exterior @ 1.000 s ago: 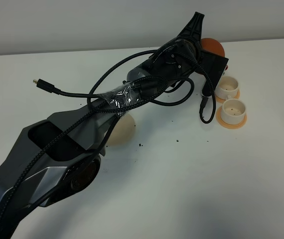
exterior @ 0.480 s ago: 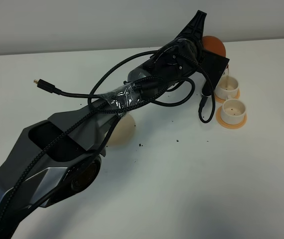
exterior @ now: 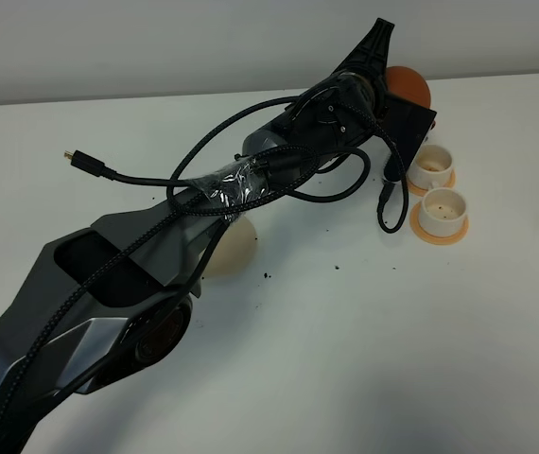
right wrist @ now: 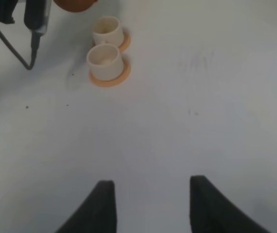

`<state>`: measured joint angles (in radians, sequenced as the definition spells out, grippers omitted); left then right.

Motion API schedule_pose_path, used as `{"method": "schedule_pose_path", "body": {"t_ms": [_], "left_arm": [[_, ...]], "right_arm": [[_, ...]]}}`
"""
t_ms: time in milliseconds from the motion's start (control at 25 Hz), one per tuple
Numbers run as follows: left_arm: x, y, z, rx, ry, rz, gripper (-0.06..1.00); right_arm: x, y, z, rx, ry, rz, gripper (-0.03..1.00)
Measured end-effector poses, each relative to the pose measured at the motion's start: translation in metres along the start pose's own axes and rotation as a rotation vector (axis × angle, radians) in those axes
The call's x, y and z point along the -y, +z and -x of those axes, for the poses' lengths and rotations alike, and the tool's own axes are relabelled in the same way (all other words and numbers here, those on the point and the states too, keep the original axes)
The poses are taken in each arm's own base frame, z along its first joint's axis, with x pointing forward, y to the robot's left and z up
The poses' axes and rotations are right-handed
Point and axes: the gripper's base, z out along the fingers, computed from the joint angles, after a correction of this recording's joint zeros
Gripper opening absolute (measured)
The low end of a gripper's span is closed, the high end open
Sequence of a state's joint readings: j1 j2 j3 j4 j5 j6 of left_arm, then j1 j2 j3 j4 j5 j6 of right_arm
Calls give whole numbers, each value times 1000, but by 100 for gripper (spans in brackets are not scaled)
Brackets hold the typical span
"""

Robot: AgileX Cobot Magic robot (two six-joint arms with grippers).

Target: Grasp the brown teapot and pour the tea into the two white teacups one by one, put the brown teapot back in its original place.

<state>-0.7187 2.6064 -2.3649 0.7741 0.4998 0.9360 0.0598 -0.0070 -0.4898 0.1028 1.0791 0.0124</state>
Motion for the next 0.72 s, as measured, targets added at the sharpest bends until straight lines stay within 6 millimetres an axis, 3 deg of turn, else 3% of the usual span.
{"method": "schedule_pose_path", "body": {"t_ms": [720], "left_arm": [[-1,0,1,10,2,13,12]], "right_arm": [[0,0,0,0,0,0,37]]}}
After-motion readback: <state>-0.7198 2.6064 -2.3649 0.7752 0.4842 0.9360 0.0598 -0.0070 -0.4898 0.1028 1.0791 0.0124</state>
